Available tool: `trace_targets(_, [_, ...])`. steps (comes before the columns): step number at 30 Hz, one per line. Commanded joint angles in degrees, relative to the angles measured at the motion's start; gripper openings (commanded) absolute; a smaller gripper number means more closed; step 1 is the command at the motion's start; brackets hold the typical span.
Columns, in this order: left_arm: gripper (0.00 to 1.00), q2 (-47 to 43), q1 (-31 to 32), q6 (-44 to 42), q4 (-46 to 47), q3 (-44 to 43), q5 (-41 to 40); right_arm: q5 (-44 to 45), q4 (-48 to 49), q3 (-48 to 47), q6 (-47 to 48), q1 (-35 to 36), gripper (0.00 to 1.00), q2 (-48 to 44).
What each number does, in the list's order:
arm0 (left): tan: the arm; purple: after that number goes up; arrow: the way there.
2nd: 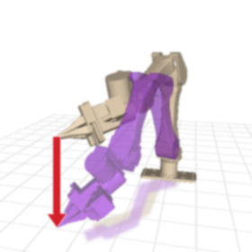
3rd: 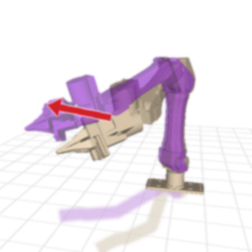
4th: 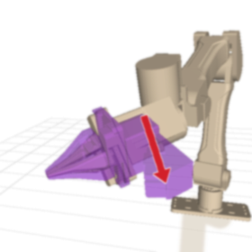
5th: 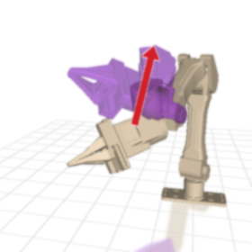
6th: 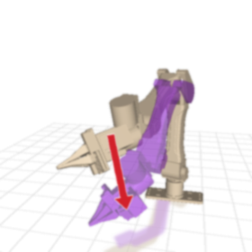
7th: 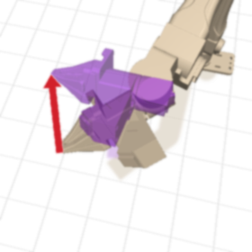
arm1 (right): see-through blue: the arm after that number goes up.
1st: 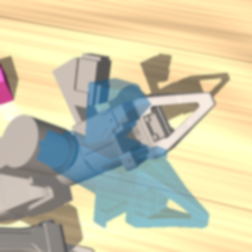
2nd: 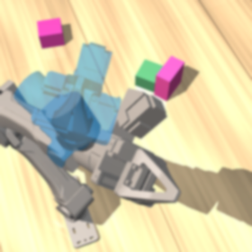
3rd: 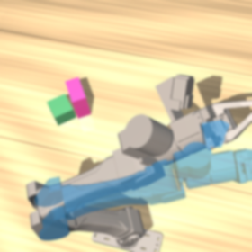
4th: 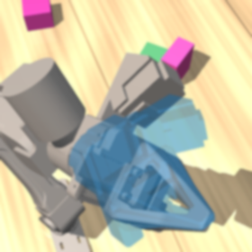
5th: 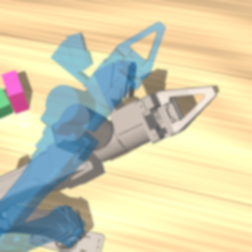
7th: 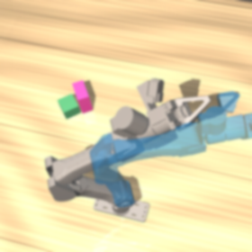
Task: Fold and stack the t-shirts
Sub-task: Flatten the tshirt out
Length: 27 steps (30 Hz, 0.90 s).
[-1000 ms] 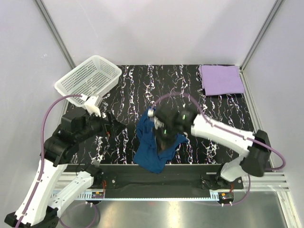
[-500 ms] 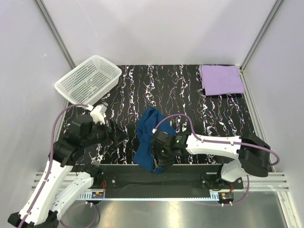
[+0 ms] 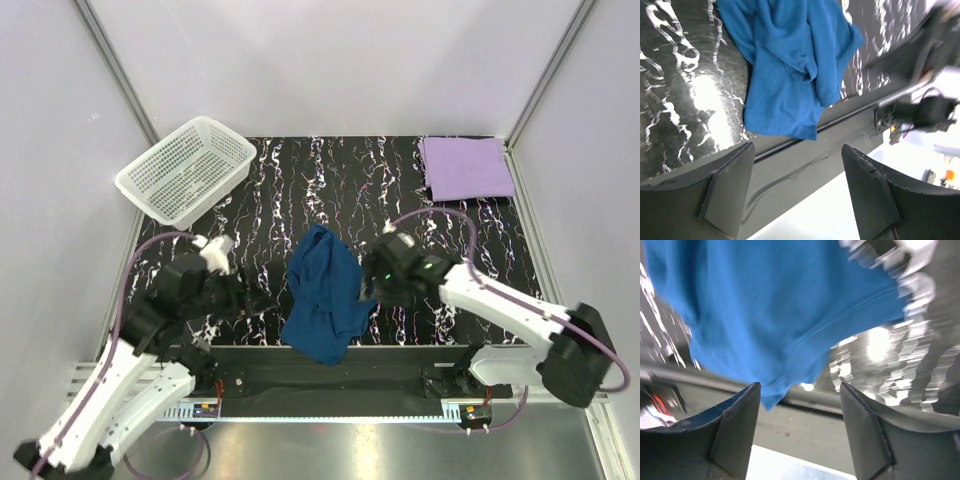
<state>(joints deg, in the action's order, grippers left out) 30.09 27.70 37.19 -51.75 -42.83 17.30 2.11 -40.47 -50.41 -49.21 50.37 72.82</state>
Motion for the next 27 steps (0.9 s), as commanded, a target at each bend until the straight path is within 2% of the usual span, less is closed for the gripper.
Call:
trace_targets(1, [0.76,6.98,6.11,1.13,9.28,-1.29,-5.15,0.80,-6.55,0.67,7.71,-8.77,0.73,-5.14])
trace_targets(2, [0.77,9.00,11.18,1.48,10.43,-2.08,-7.00,0.01,-7.25,0.67,9.12,-13.32,0.75,-5.66])
trace_targets(5, [0.78,18.32,21.38,2.79,14.73,-5.50,-14.38,-2.11,-8.49,0.93,12.64,-18.10,0.75,-6.11])
trace_targets(7, [0.79,25.42,26.84,4.20,18.15,-6.82,-15.98,-6.57,-7.18,2.85,12.83,-22.75,0.76,-6.02])
trace_targets(8, [0.80,28.07,28.18,4.64,18.17,-7.09,-15.98,-7.72,-7.17,2.86,12.82,-22.77,0.76,-6.02])
trace_targets(12, [0.84,38.54,31.35,3.86,24.23,-7.88,-13.00,-12.03,-2.79,6.11,12.65,-26.81,0.85,-5.58])
trace_targets(14, [0.86,43.88,33.80,1.32,26.86,-9.37,-12.20,-15.11,-1.20,6.90,12.82,-29.44,0.86,-4.45])
trace_targets(18, [0.88,52.25,34.70,0.51,27.40,-11.13,-10.54,-22.22,5.46,9.01,12.04,-31.82,0.83,-1.63])
trace_targets(27, [0.87,60.52,34.61,2.80,33.81,-12.19,-7.81,-25.05,16.56,12.36,8.78,-33.14,0.71,4.26])
